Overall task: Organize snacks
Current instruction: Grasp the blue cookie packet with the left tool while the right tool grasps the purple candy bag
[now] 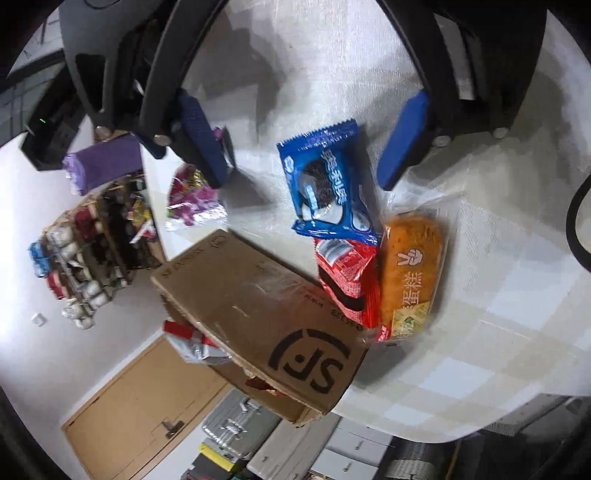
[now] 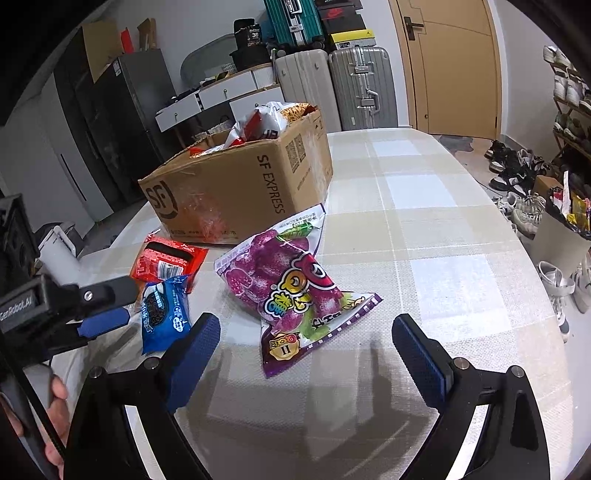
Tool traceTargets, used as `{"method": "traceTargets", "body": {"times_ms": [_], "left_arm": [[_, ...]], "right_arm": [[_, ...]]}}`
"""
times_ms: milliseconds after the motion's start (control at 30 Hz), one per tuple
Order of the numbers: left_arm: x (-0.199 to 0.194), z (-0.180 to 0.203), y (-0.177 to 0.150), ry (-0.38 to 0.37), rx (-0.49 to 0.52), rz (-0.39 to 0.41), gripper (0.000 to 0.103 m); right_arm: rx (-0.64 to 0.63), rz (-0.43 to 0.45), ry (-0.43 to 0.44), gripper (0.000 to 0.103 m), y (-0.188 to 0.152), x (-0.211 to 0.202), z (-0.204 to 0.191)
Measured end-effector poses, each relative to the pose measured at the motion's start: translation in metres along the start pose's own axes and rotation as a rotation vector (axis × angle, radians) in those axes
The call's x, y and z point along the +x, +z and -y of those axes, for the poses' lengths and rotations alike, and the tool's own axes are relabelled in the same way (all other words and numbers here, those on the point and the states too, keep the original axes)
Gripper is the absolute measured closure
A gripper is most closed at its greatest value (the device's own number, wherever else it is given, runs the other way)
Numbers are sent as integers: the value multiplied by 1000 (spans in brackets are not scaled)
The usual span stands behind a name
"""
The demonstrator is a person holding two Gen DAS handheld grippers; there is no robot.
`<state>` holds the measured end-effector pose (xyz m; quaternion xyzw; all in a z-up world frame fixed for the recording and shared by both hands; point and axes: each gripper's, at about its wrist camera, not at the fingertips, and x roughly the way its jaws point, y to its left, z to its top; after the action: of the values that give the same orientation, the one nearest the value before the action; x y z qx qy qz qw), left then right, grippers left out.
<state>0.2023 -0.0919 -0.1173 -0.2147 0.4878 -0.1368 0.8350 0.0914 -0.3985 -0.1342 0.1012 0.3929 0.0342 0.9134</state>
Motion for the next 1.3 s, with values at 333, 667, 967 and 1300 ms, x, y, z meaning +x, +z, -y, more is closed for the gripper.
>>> {"method": "traceTargets", "body": {"times_ms": [333, 667, 967, 1300], "left_arm": [[32, 37, -1, 291, 79, -55, 21], [57, 61, -3, 454, 83, -77, 26], [40, 59, -15, 440, 100, -12, 61], [-2, 39, -43, 357, 160, -45, 62]], "right_arm": [[-21, 13, 43, 7, 1, -6, -7], [64, -11, 45, 7, -1, -7, 20], [187, -91, 100, 7, 1, 6, 47], [-41, -133, 104, 7, 27, 29, 7]]}}
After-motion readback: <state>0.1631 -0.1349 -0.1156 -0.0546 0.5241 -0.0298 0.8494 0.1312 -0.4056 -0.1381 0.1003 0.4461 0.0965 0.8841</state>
